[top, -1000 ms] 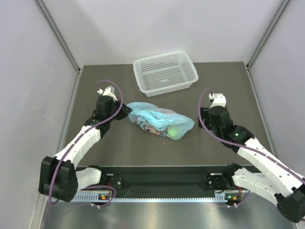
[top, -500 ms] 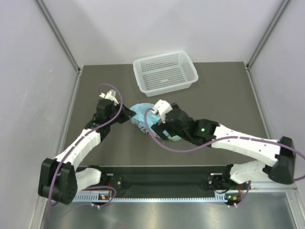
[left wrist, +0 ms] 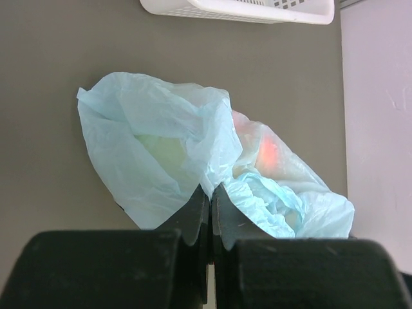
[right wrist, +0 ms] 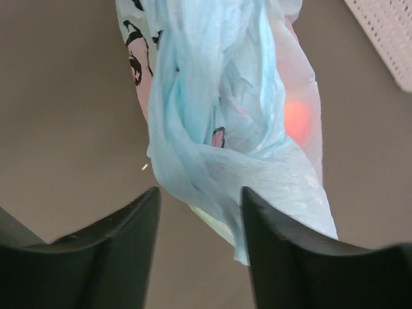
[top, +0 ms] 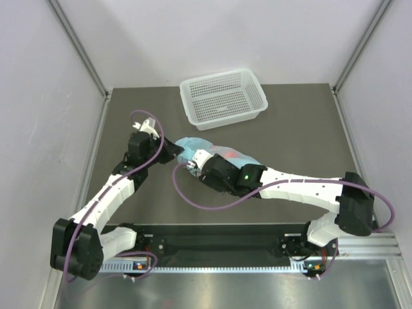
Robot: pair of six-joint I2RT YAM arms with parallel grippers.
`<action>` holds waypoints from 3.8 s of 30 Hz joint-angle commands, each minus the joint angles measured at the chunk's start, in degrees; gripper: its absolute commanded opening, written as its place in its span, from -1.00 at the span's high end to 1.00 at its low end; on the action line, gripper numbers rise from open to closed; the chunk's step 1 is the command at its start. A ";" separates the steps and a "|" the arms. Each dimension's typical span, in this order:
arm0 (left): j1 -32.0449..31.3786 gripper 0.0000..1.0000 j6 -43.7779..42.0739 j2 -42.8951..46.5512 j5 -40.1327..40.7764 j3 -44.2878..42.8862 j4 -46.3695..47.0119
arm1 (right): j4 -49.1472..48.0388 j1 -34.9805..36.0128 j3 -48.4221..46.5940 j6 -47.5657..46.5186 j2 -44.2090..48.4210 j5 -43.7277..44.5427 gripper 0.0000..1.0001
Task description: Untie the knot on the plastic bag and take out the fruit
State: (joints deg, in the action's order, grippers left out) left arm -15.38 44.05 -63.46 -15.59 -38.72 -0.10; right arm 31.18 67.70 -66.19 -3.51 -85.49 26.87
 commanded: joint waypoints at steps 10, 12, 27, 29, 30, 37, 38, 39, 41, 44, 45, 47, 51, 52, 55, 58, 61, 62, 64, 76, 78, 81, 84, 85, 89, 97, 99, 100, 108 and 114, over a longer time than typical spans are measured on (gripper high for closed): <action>0.08 1.00 -2.65 1.32 3.37 -0.39 0.63 | -4.55 -13.97 8.00 9.55 15.95 2.04 1.00; 0.08 1.00 -3.27 1.58 3.99 -0.30 0.36 | -6.29 -17.50 11.06 12.37 18.86 0.39 1.00; -2.54 -0.98 -5.55 8.79 -4.71 -3.36 -1.99 | -14.57 -35.27 23.30 24.08 36.19 -18.34 1.00; -4.56 -0.98 -7.65 9.49 -3.75 -7.85 -7.27 | -14.57 -35.27 23.30 22.93 36.10 -19.83 1.00; -6.92 -0.98 -8.27 9.67 -3.04 -10.12 -9.89 | -14.65 -35.27 23.30 22.67 36.19 -20.10 1.00; -20.38 -0.98 -14.43 8.62 10.11 -17.08 -26.25 | -13.87 -35.27 22.51 21.35 36.10 -21.07 0.98; -21.35 -0.98 -14.61 8.70 12.15 -17.18 -29.14 | -13.86 -35.36 22.43 21.18 35.92 -21.42 0.96; -23.02 -0.98 -14.70 8.79 13.99 -17.00 -30.13 | -13.78 -35.27 22.25 20.91 35.66 -21.42 0.95; -24.43 -0.98 -13.83 9.14 18.81 -16.22 -31.45 | -13.78 -35.27 22.07 20.74 35.40 -21.42 0.95; -28.21 -0.98 -11.63 8.62 24.18 -15.07 -31.98 | -13.69 -35.27 21.98 20.47 34.96 -21.42 0.95; -30.74 -0.98 -10.93 8.18 25.86 -14.72 -32.33 | -13.69 -35.27 21.90 20.38 34.87 -21.34 0.95; -33.39 -0.98 -9.00 6.25 28.59 -14.28 -32.33 | -13.60 -35.27 21.90 20.30 34.78 -21.34 0.95; -39.19 -0.98 -6.26 2.38 36.22 -14.45 -32.60 | -13.34 -35.27 21.98 20.03 34.60 -21.34 0.93; -39.99 -0.98 -5.56 0.90 37.47 -14.54 -32.60 | -13.42 -35.27 21.98 19.86 34.60 -21.25 0.93; -42.19 -0.98 -4.42 -2.53 42.38 -14.37 -33.82 | -13.16 -35.27 21.98 19.59 34.52 -21.25 0.92; -42.28 -0.98 -3.63 -5.26 46.25 -12.88 -34.00 | -13.16 -35.27 21.98 19.24 34.34 -21.42 0.92; -42.19 -0.83 -3.62 -6.67 47.76 -12.00 -33.48 | -13.16 -35.27 22.16 19.07 34.25 -21.60 0.92; -42.28 -0.71 -4.15 -6.76 47.68 -11.73 -31.56 | -13.25 -35.36 22.33 19.06 34.25 -21.69 0.93; -42.28 -0.16 -5.55 -6.41 46.98 -10.68 -29.27 | -13.42 -35.27 22.51 19.15 34.17 -21.86 0.94; -40.26 1.00 -0.73 14.40 31.95 -7.87 -13.18 | -13.34 -35.80 25.23 21.61 35.92 -17.56 1.00; -39.56 1.00 1.38 19.83 32.55 -6.29 -11.51 | -13.51 -35.88 26.11 22.05 36.62 -16.50 1.00; -38.68 1.00 5.94 25.47 33.96 -4.36 -9.84 | -13.25 -36.24 26.90 22.49 36.71 -15.19 1.00; -38.41 1.00 8.58 29.60 36.24 -2.07 -9.66 | -13.16 -36.59 27.61 23.02 36.71 -13.87 1.00; -38.41 1.00 10.42 30.75 38.42 -1.28 -9.57 | -13.25 -36.59 27.87 23.19 36.71 -13.34 1.00; -38.24 1.00 13.86 37.69 45.73 4.69 -7.64 | -12.64 -37.29 28.49 24.33 36.28 -10.62 1.00; -38.24 1.00 6.85 40.88 50.49 5.94 -1.67 | -11.66 -43.87 27.18 25.31 36.63 -8.31 0.96; -38.24 1.00 2.04 37.20 49.61 4.54 3.57 | -13.33 -46.08 25.77 24.34 35.31 -9.82 0.95; -38.15 1.00 0.26 35.62 49.43 3.83 4.83 | -13.95 -46.52 23.85 23.47 34.52 -11.48 0.95; -20.78 1.00 -0.58 18.74 26.70 -5.93 13.97 | -17.55 -47.57 12.41 20.82 25.73 -18.96 0.92; -10.38 1.00 4.19 9.68 11.57 -9.87 27.77 | -17.65 -47.57 3.90 18.10 23.71 -25.97 0.50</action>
State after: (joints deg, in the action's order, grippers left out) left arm -26.79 45.65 -52.23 6.98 -44.31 14.33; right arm 15.86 20.82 -56.47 17.19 -61.32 6.96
